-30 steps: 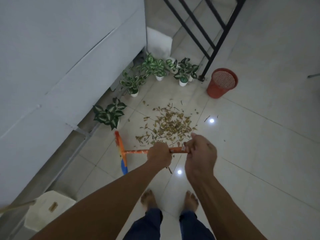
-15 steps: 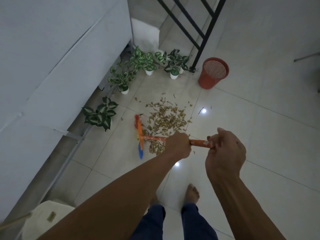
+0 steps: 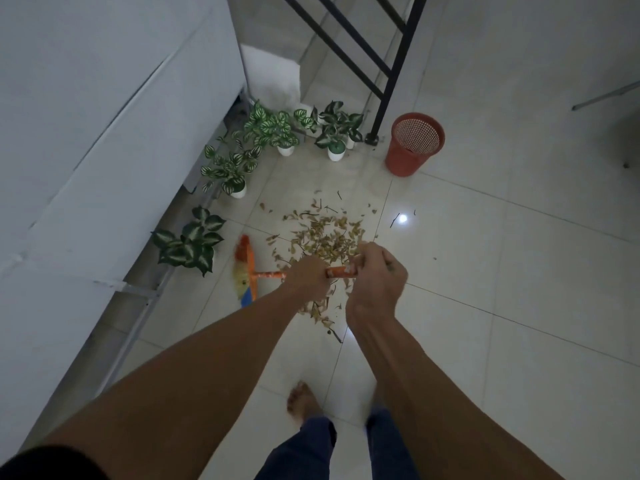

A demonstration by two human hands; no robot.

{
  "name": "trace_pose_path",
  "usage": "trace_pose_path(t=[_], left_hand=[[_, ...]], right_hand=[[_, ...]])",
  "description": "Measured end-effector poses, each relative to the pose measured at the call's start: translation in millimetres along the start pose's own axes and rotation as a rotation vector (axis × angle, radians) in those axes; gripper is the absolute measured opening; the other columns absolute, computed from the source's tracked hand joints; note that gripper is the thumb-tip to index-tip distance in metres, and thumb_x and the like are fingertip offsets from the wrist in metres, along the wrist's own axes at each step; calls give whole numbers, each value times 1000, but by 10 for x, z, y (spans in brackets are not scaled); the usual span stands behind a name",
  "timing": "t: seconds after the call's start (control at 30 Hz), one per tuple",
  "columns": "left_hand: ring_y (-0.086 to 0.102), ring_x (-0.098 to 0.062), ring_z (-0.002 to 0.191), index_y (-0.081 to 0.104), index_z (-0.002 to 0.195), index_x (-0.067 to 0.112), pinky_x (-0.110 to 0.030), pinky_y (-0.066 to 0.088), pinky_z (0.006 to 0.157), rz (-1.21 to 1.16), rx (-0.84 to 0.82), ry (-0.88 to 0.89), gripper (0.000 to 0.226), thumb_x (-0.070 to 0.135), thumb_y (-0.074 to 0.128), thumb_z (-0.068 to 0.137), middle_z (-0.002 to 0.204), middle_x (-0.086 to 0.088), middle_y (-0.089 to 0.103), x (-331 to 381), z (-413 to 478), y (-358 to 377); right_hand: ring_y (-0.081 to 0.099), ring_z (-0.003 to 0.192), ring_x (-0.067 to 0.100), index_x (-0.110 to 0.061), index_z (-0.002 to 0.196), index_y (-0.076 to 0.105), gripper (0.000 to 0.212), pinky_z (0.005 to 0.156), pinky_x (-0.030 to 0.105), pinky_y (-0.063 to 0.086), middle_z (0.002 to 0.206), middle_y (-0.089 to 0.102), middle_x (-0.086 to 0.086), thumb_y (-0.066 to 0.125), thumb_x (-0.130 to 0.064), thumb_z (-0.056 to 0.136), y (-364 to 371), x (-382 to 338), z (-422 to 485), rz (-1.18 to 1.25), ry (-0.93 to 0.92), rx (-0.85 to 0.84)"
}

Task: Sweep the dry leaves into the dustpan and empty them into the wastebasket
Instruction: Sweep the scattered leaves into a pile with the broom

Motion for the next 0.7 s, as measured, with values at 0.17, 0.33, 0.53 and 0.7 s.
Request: trace_pose_path(t=[0.17, 0.33, 0.53, 0.7], left_hand=[[54, -21, 70, 50, 71, 15, -30, 39, 60, 3, -3, 135, 31, 32, 52, 96, 67, 2, 48, 493, -48, 103], [52, -21, 71, 54, 85, 16, -30, 38, 58, 55, 77, 142, 14, 27, 55, 94, 73, 2, 48, 580, -203, 102], [51, -20, 73, 55, 82, 13, -29, 39, 61, 28, 47, 65, 12, 19, 53, 92, 91, -7, 60, 339, -251, 298], [61, -26, 85, 57, 86, 13, -34, 46, 66, -46, 24, 171, 12, 20, 50, 93, 100, -12, 62, 837, -385, 470]], right_hand=[[33, 50, 16, -8, 55, 43, 37, 81, 36, 54, 48, 31, 2, 56, 4, 87, -383, -352, -21, 24, -39, 55], [34, 50, 17, -8, 55, 45, 38, 93, 42, 49, 51, 30, 7, 54, 5, 89, -533, -498, -114, 94, -61, 39], [31, 50, 16, -7, 52, 43, 39, 72, 27, 51, 44, 32, 0, 56, 5, 88, -507, -137, -217, 12, -33, 82], [38, 48, 12, 0, 54, 48, 36, 65, 18, 54, 47, 35, 4, 52, 7, 89, -892, -432, -257, -58, -110, 107]])
Point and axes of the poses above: each hand's wrist, its own z-axis towards the middle knuckle, its own y-axis out of the palm, x = y × z, the point moved 7 cm from there along z, towards the middle knuckle
